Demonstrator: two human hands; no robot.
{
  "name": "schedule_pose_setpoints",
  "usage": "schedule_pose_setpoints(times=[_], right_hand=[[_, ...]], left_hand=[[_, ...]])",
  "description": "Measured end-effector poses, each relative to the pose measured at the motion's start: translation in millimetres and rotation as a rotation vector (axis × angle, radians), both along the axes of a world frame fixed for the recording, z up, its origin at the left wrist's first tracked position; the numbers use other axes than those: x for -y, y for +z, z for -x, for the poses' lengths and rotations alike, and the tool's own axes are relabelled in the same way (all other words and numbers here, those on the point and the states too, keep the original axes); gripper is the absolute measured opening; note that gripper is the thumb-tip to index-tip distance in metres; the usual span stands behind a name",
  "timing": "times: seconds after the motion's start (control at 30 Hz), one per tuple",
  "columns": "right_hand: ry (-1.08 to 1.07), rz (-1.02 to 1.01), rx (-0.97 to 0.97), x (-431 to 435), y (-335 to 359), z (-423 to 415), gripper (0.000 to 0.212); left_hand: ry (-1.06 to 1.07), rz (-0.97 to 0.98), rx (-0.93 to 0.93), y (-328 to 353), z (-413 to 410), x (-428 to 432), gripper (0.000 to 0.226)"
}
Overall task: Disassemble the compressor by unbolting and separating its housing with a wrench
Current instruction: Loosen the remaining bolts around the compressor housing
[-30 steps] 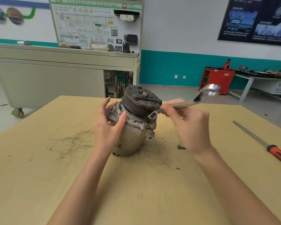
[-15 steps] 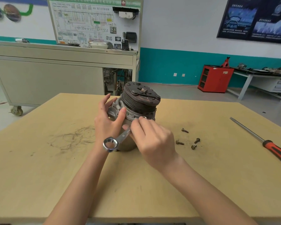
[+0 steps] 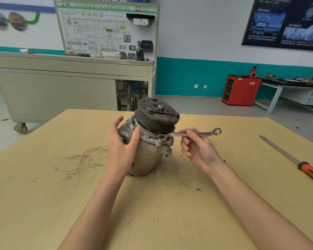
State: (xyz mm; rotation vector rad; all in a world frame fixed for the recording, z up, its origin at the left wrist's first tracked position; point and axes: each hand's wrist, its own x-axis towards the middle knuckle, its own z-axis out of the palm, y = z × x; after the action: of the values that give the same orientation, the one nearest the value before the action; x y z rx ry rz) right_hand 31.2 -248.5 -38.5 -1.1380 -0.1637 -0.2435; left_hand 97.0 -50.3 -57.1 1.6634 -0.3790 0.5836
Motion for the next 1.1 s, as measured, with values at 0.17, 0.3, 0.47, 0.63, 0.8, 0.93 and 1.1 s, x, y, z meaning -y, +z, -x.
schedule_pose_setpoints(times=[0.17, 0.3, 0.47, 0.63, 0.8, 0.93, 1.1], right_hand=[[-0.188, 0.101, 0.111, -3, -4, 9, 0.022], [-0.416, 0.486, 0.325, -18, 12, 32, 0.023], [-0.799, 1.152, 0.736, -45, 23, 49, 0.026], [-1.102, 1.664, 1.062, -72, 12, 50, 0.03], [-1.121, 1.495, 1.086, -58, -14, 51, 0.029], [-0.921, 1.171, 0.924, -38, -17, 49, 0.026], [-0.313, 0.395, 0.395, -23, -14, 48, 0.019]], left_hand=[[-0.006, -0.011, -0.014, 0, -2, -2, 0.053], [-0.013, -0.008, -0.021, 2, -1, -2, 0.061], [-0.008, -0.003, -0.013, 3, 1, -2, 0.061], [0.006, -0.026, 0.008, 0, -1, -1, 0.051], [-0.007, -0.011, 0.011, -2, -3, -1, 0.053], [-0.005, 0.002, 0.015, -3, -4, -1, 0.054], [0.001, -0.003, 0.009, -5, -6, 0, 0.051]])
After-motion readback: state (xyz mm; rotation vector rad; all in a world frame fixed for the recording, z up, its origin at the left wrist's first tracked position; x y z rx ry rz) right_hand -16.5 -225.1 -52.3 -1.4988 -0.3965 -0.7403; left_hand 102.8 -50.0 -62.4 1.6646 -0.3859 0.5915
